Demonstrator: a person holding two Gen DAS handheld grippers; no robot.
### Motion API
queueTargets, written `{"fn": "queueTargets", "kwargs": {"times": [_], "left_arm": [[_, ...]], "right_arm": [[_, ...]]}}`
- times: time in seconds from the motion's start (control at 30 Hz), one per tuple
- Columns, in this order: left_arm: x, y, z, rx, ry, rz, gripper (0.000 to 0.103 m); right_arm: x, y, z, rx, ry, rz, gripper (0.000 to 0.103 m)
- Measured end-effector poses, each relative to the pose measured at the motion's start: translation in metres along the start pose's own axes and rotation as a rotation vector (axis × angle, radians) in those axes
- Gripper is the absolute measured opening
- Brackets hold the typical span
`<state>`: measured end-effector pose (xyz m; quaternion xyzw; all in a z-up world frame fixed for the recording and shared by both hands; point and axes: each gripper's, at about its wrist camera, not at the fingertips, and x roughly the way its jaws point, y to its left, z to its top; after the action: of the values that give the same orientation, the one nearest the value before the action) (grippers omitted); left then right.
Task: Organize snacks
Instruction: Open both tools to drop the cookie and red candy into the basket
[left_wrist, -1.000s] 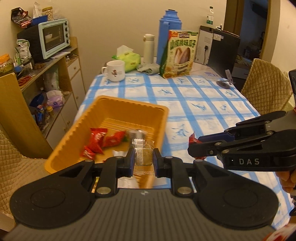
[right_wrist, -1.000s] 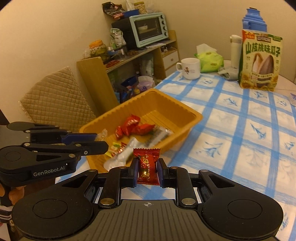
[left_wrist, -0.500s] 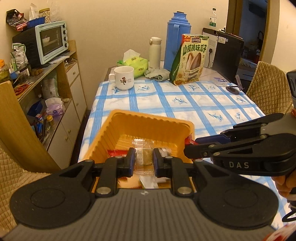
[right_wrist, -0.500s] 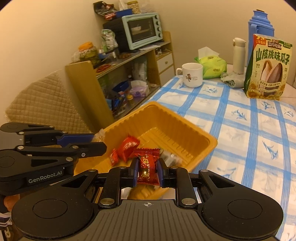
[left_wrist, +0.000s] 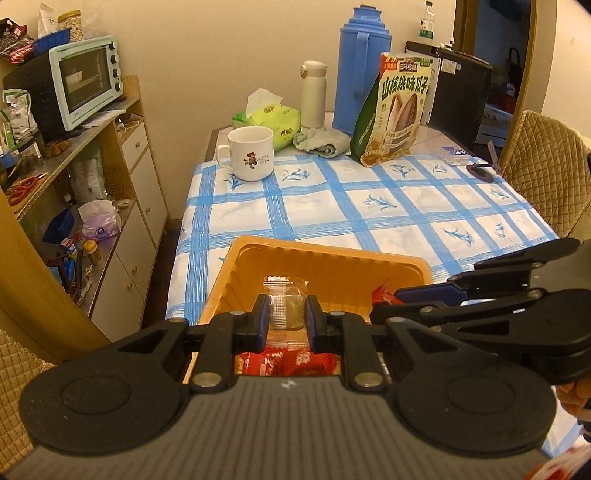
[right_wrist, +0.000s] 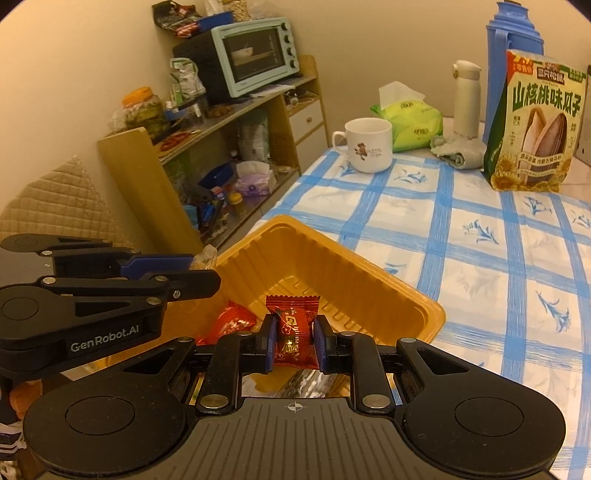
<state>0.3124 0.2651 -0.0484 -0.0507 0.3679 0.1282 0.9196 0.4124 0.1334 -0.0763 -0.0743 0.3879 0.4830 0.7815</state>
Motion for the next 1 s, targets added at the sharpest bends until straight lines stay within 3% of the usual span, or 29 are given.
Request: {"fn": "queueTargets", "kwargs": {"times": [0.5,1.0], "left_arm": [[0.04,0.013,0.006,0.005,0.042,-0.029,0.018],[0.033,0.022,0.003,-0.025,0.039,-0.048,0.02]], "right_arm": [[0.022,-0.011,0.008,0.039,0.019,-0.029,0.022],[0.034,-0.011,0.009,0.047,0.028,-0.027,0.022]]}}
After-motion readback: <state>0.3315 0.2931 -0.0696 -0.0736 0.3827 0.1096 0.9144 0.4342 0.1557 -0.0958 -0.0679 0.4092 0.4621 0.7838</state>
